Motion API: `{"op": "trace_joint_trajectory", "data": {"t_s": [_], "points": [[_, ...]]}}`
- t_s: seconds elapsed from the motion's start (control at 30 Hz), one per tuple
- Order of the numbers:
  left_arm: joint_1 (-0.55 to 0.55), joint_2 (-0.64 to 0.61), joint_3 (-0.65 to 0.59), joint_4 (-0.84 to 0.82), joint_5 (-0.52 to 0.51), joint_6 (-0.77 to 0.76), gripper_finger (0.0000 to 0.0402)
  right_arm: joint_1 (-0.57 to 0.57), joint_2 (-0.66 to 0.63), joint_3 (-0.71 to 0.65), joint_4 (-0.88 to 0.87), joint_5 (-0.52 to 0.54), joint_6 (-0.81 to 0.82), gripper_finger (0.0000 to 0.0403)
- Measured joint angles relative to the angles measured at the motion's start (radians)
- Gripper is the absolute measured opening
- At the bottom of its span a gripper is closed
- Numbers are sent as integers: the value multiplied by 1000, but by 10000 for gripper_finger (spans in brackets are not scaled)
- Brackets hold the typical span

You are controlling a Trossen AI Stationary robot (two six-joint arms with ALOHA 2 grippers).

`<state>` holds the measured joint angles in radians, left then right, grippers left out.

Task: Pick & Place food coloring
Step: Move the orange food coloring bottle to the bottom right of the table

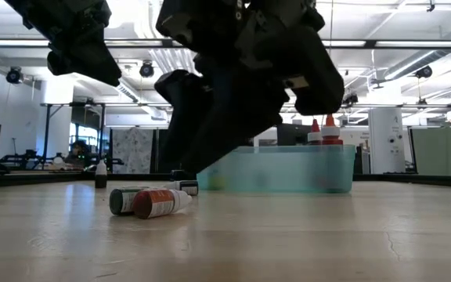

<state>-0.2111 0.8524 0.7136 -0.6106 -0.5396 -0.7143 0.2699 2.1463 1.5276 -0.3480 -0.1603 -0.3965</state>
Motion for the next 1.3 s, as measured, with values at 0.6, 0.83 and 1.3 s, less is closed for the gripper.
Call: {"op": "trace_joint_trajectory", "data": {"t_s": [0.6, 0.83, 1.3], "points": [[0, 0, 0, 6, 0, 0, 90, 5, 40, 6, -8, 6, -8, 142], [0, 0, 0, 6, 0, 0, 90, 9, 65, 6, 15, 1, -6, 119], [0, 0, 0, 8, 0, 0, 90, 9, 63, 8, 13, 6, 103, 86]]}}
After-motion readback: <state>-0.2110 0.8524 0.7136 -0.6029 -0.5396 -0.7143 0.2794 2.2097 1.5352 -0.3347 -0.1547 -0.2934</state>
